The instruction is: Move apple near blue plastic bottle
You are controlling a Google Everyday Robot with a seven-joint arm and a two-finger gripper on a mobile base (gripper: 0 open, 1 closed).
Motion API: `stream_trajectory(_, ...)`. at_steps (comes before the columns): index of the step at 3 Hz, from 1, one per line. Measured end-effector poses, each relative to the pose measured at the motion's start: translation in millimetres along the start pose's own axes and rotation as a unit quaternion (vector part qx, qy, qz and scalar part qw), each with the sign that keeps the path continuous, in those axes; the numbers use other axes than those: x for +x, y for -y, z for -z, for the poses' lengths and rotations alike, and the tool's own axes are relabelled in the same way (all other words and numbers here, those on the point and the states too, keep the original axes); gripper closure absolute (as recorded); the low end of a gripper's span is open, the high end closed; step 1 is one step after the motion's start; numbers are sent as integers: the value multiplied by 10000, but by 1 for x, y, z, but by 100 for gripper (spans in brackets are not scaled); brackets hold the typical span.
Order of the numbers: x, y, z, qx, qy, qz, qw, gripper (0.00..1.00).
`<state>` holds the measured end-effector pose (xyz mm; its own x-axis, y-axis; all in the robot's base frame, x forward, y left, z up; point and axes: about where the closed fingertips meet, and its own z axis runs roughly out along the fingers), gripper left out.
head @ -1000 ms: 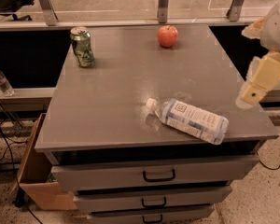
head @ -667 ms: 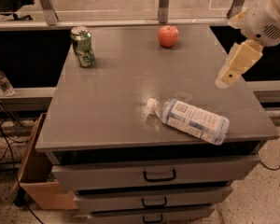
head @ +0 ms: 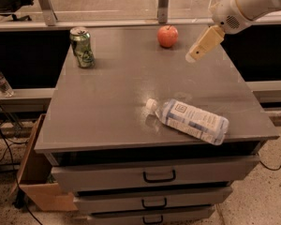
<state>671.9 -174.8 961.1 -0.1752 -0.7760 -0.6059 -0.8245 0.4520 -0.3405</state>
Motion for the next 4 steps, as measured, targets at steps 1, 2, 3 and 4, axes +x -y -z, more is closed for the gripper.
stream_trajectory(1, 0, 0, 0, -1, 0, 0, 10000, 0)
stream_trajectory(2, -2, 0, -8, 8, 163, -90, 9998, 0)
stream_trajectory(3, -2, -1, -51, -17, 545, -485, 9973, 0)
stream_trajectory(4, -13, 8, -105, 134, 1048, -956, 9898, 0)
